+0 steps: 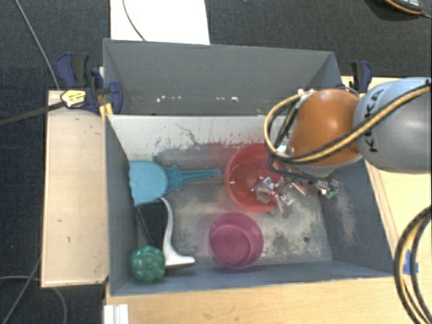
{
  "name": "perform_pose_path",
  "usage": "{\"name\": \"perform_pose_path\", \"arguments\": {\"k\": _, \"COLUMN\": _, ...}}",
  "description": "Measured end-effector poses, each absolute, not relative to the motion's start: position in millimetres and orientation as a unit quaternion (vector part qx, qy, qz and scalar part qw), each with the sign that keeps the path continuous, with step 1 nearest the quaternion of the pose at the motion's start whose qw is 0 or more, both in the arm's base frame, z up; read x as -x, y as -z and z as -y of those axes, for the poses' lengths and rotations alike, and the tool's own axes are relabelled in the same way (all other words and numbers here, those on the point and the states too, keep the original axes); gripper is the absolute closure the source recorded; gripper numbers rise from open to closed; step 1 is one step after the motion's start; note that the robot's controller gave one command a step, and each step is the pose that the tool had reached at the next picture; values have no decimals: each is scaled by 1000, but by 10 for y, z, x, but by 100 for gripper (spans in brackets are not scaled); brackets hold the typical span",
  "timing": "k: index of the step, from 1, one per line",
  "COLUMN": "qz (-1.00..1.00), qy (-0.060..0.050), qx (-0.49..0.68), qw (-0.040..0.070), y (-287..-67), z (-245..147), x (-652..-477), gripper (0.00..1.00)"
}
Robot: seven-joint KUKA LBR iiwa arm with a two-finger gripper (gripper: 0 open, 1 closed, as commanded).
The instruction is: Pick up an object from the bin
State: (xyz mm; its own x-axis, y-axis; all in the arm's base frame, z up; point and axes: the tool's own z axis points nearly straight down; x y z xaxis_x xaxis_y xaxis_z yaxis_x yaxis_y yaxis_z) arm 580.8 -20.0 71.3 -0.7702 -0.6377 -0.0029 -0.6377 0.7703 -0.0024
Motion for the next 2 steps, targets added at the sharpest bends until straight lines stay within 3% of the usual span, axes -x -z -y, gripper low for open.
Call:
{"name": "perform_pose_path", "arguments": {"k": 1, "qz": -941, "qy": 1, "qx": 339, "qw": 2, "y": -717, "z": 199, "x": -5807, "gripper": 100}}
{"name": "perform_pose_path", "arguments": {"k": 2, "qz": -941, "qy": -1, "qx": 337, "qw": 0, "y": -1113, "z": 189, "x": -5794, "gripper": 100}}
